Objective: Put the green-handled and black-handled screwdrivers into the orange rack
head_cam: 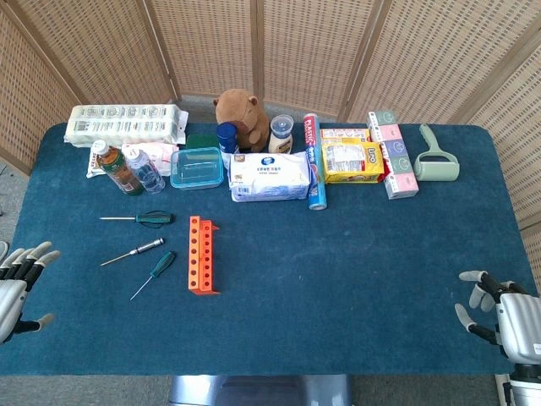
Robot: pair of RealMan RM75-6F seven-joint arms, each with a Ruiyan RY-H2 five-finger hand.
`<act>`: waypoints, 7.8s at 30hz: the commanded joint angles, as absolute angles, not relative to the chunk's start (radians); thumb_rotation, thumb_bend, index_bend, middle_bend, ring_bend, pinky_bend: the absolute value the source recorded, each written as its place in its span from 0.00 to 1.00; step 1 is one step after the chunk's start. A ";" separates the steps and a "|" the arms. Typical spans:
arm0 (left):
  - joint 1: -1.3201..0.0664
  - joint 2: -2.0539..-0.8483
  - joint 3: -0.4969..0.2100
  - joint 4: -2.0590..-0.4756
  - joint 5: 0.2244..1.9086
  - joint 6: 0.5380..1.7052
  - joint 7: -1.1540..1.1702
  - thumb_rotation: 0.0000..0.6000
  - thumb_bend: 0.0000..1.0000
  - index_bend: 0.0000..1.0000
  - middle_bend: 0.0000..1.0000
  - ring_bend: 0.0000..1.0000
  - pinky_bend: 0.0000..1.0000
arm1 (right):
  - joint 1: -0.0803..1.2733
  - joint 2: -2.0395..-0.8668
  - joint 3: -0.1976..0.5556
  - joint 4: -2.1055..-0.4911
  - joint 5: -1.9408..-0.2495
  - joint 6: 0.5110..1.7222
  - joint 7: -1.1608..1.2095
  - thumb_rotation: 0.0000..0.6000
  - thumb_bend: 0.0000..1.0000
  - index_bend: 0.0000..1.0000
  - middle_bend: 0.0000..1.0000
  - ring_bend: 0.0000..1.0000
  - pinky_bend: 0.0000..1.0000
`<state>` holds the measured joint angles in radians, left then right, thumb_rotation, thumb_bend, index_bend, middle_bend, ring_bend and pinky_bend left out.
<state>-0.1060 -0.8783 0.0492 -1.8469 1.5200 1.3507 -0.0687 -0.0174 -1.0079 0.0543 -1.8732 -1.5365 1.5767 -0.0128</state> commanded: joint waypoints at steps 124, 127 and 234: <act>-0.718 -1.534 -0.034 -1.624 0.710 1.118 0.659 1.00 0.23 0.37 0.96 0.89 0.87 | -0.063 -0.922 0.073 -1.888 -1.506 1.621 0.004 1.00 0.00 0.10 0.00 0.00 0.00; -0.717 -1.541 -0.038 -1.621 0.707 1.126 0.670 1.00 0.24 0.38 0.96 0.89 0.87 | -0.064 -0.920 0.073 -1.888 -1.506 1.621 0.010 1.00 0.00 0.10 0.00 0.00 0.00; -0.497 -1.025 0.138 -1.874 1.783 1.307 -0.996 1.00 0.43 0.50 0.96 0.89 0.90 | -0.031 -0.956 0.062 -1.907 -1.503 1.569 -0.054 1.00 0.00 0.10 0.00 0.00 0.00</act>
